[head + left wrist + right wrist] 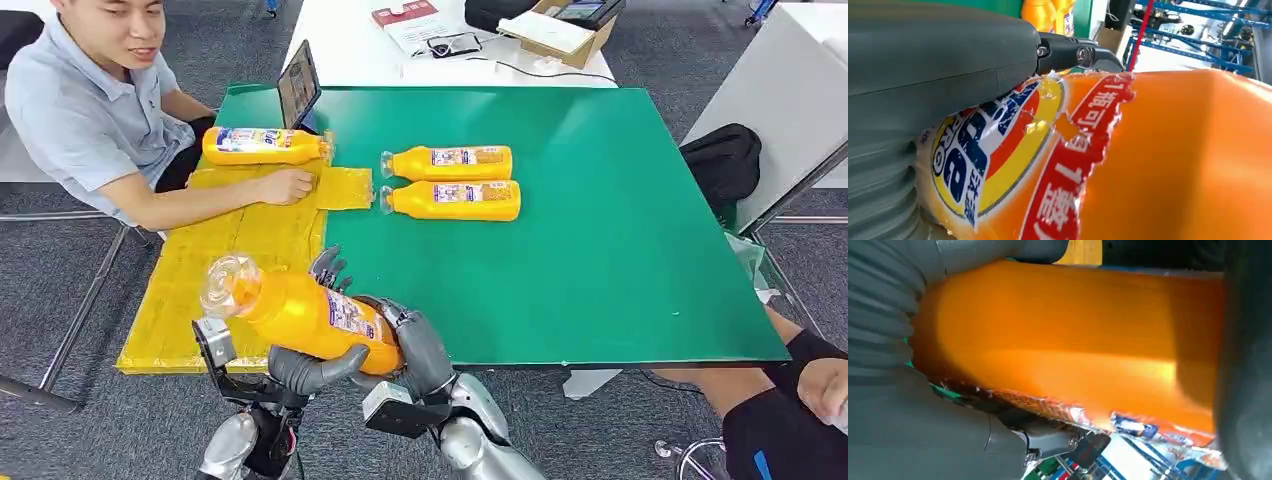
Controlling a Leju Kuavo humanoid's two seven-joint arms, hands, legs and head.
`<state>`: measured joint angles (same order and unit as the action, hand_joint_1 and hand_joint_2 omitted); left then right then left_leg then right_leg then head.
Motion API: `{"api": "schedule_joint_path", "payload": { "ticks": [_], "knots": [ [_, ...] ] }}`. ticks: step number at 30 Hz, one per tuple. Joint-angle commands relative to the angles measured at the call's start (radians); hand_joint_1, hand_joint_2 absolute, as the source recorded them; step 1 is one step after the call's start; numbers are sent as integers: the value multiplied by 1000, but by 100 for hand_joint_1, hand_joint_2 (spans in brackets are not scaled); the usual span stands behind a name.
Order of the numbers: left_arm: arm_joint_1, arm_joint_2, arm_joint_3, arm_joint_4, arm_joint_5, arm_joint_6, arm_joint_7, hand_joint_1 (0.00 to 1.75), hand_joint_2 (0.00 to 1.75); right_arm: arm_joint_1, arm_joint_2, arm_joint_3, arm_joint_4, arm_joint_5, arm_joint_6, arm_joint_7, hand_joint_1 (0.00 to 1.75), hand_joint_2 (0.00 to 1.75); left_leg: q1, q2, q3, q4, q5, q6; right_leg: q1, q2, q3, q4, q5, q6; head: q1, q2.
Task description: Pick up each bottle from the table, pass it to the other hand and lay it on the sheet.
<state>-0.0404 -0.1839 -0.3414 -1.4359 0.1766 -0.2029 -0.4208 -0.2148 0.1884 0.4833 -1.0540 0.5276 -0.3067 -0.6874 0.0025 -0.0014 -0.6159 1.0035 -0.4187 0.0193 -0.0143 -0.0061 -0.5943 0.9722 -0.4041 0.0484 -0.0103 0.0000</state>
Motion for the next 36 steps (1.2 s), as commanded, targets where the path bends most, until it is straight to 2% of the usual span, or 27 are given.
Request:
{"api": "schedule_joint_path", "payload": {
  "ticks": [1,2,3,4,5,6,7,12,16,18,19,24,25,27,28,30,31,33,34,35,36],
  "knots": [
    [-81,16,-24,69,57,-20,40,0,175,-17,-17,116,126,32,-13,-3,175,175,1,-2,3,-1,-1,-1,1,-2,4,-1,-1,-2,0,0],
    [-83,17,-26,72,75,-29,47,0,175,-18,-18,119,133,37,-23,-2,175,175,1,-2,2,-1,0,-1,1,-2,2,-1,-1,-1,0,0],
    [-86,20,-25,79,125,-58,67,35,175,-20,-20,120,145,38,-44,-2,175,175,1,-2,5,-1,-1,-1,1,-2,5,-1,-2,-2,0,0],
    [-88,25,-29,82,152,-82,73,155,175,-23,-22,123,150,40,-55,-3,175,175,1,-2,4,-1,-1,-1,1,-2,4,-1,-1,-2,0,0],
    [-89,30,-32,84,162,-93,75,175,175,-25,-24,121,152,42,-66,-1,155,175,1,-2,2,-1,0,-1,1,-2,3,-1,-1,-1,0,0],
    [-88,32,-34,84,172,-103,76,175,175,-25,-23,116,154,40,-75,5,44,175,1,-2,5,-1,-1,-1,1,-2,5,-1,-2,-2,0,0],
    [-87,35,-34,86,187,-116,81,175,175,-22,-22,107,151,34,-79,10,0,175,1,-2,3,-1,0,-1,1,-2,3,-1,-1,-1,0,0],
    [-94,15,10,123,288,-104,137,175,175,8,-10,86,108,69,-199,5,0,175,1,-2,4,-1,-1,-1,1,-2,4,-1,-2,-1,0,0],
    [-141,-16,48,182,265,2,122,175,175,32,-16,147,1,142,-385,-11,0,175,1,-2,3,0,-1,-1,1,-2,4,0,-2,-2,0,0],
    [-166,-24,52,221,229,63,121,175,175,59,0,107,-74,255,-391,-11,0,175,1,-2,3,0,-2,-1,1,-2,4,1,-2,-2,0,0],
    [-189,-36,61,268,229,116,159,175,175,87,10,91,-160,326,-391,-11,0,175,1,-2,1,0,-1,-1,1,-2,2,1,-1,-2,0,0],
    [-271,-39,70,420,174,236,134,175,175,114,23,101,-289,421,-391,-11,0,175,0,-3,2,0,-1,-1,1,-2,3,1,-2,-2,0,0],
    [-281,-39,72,434,162,256,124,175,175,117,22,104,-317,437,-391,-11,0,0,0,-2,3,0,-2,-2,0,-1,4,2,-2,-2,0,0],
    [-306,-38,81,464,143,287,106,175,175,120,26,114,-369,463,-391,-11,0,0,1,-1,3,1,-2,-2,1,0,3,2,-2,-3,2,0],
    [-324,-36,83,485,91,359,80,175,175,119,25,128,-411,470,-391,-11,0,0,0,0,4,-1,-2,-1,0,2,3,1,-1,-2,3,0],
    [-337,-32,85,492,79,371,78,175,175,118,30,130,-411,464,-391,-11,0,0,0,1,4,1,-2,-2,1,1,2,3,-2,-3,-2,0],
    [-347,-23,75,501,21,426,51,175,175,116,27,140,-419,441,-391,-11,0,0,1,-3,2,0,0,-2,1,-3,1,1,-1,-2,-1,0],
    [-365,-6,54,507,-80,516,8,175,175,111,21,144,-418,429,-391,-11,0,0,3,-3,3,1,0,-3,2,-2,3,2,-3,-3,2,0],
    [-381,15,30,514,-246,640,-33,175,175,104,16,149,-404,395,-391,-11,0,0,1,-1,2,0,0,-3,1,0,2,2,-1,-2,1,0],
    [-391,23,30,518,-335,695,-38,175,175,98,12,158,-392,354,-391,-11,0,0,2,-1,1,0,0,-3,1,1,1,2,-1,-2,2,0],
    [-400,31,39,515,-342,688,-30,175,175,95,10,155,-390,345,-391,-11,0,0,2,-1,1,-1,1,-3,2,0,1,1,0,-2,2,0]
  ]
}}
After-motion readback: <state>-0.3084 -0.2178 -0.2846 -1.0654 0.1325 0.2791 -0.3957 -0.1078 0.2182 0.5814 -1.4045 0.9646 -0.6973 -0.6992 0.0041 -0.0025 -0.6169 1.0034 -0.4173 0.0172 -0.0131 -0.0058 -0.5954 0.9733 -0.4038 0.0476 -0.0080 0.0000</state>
